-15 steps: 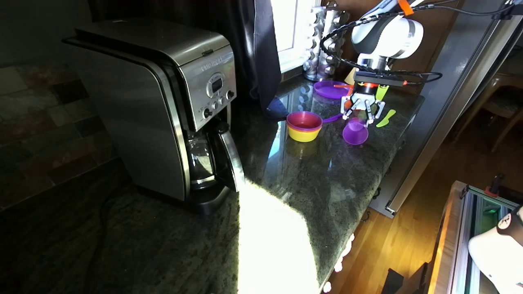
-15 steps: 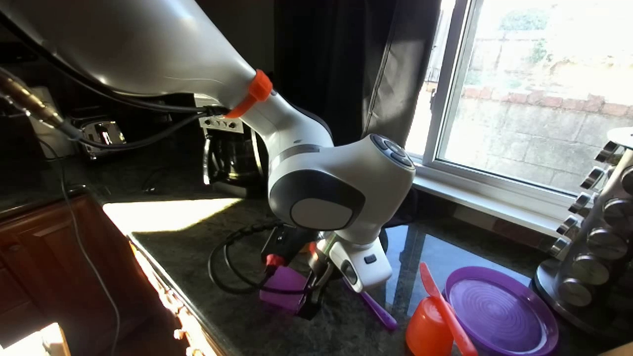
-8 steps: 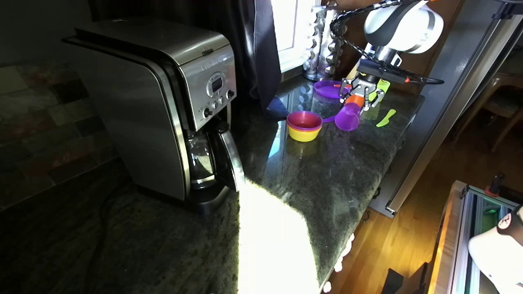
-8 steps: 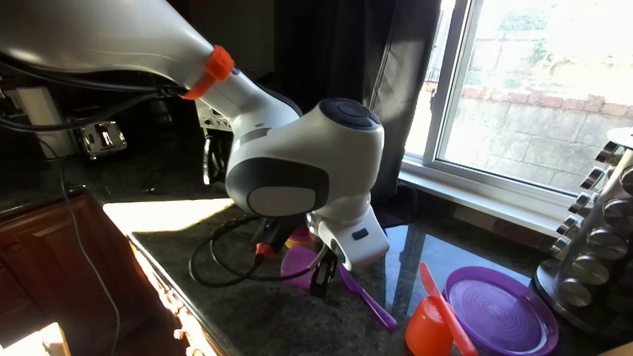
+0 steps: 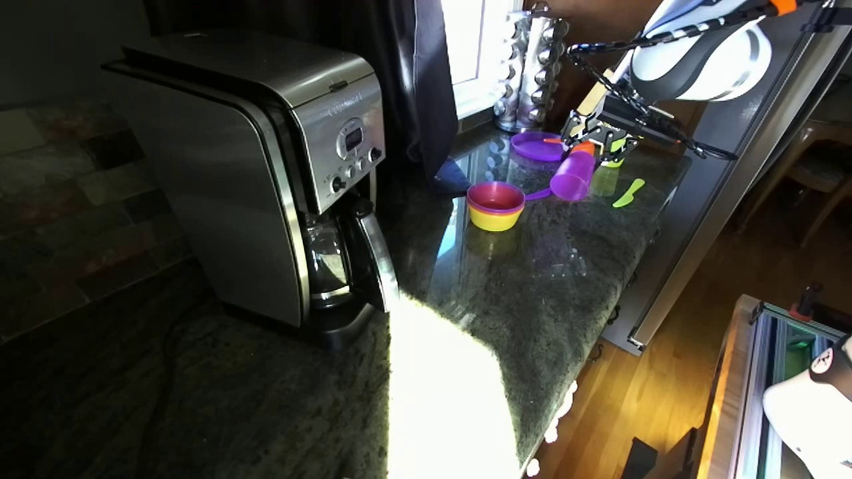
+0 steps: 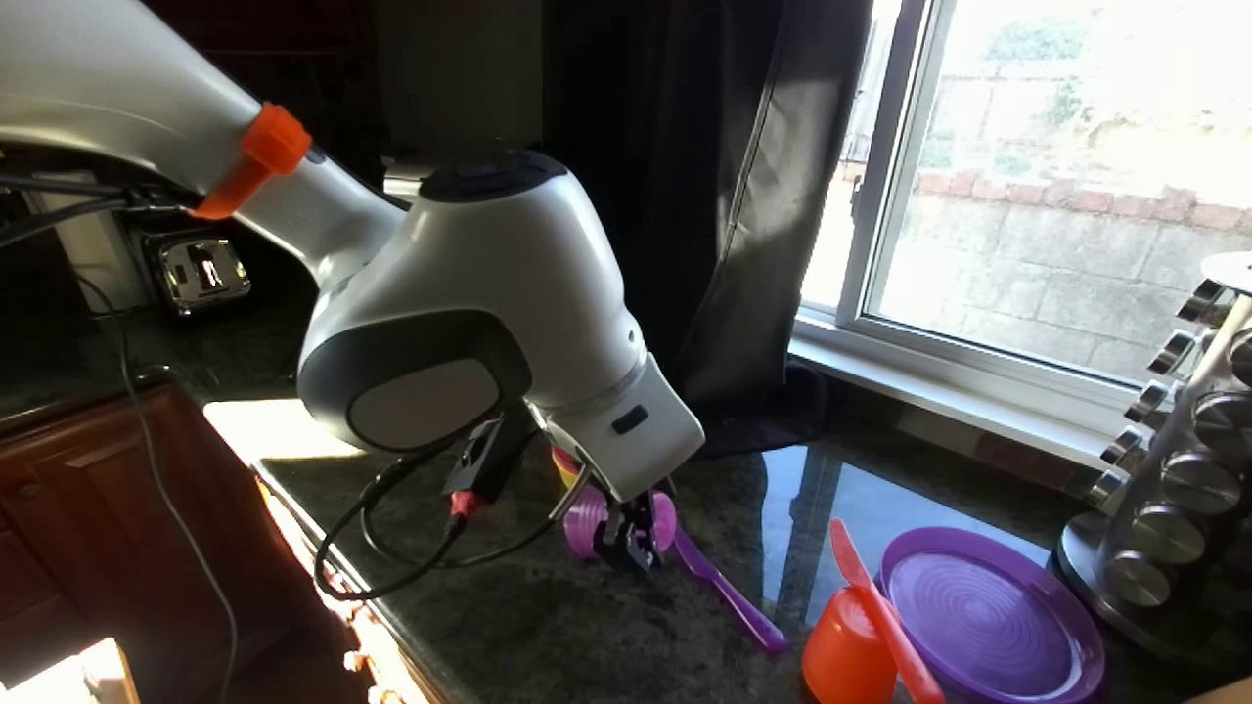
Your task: Turn the cup upside down
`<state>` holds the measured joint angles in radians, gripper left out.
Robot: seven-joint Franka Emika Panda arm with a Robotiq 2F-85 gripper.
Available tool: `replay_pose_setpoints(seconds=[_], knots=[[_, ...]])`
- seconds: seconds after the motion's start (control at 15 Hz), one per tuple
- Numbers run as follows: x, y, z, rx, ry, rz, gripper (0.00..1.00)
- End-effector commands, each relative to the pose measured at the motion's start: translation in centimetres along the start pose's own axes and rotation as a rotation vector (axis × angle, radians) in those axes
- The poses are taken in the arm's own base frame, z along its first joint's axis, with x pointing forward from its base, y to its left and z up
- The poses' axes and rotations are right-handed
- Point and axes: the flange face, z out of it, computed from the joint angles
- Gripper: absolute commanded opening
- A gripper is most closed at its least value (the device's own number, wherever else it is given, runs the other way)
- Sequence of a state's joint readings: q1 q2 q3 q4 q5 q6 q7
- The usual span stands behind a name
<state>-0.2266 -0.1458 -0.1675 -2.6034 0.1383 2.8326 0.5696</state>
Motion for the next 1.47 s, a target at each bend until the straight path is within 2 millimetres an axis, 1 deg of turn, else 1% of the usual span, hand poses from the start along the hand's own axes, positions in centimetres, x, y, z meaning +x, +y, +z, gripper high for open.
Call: replay_pose_setpoints(seconds=[0.0,0.2,0.53,0.8,1.0,1.4], knots=[[-1.3,0.7,-0.2,-0.045,0.078,0.048,0.42],[-1.5,0.8,-0.7,-0.129,0.139,0.059,0.42],[-3.6,-1.2,-1.8,-0.181,0.252,0.051,0.42],[-5.8,-2.5,-1.4,-0.258,0.308,0.056,0.42],[-6.9,-3.0,-1.0,-0.305,0.358,0.063,0.42],[-7.7,-3.4,0.0,-0.352,0.507,0.092,0.42]])
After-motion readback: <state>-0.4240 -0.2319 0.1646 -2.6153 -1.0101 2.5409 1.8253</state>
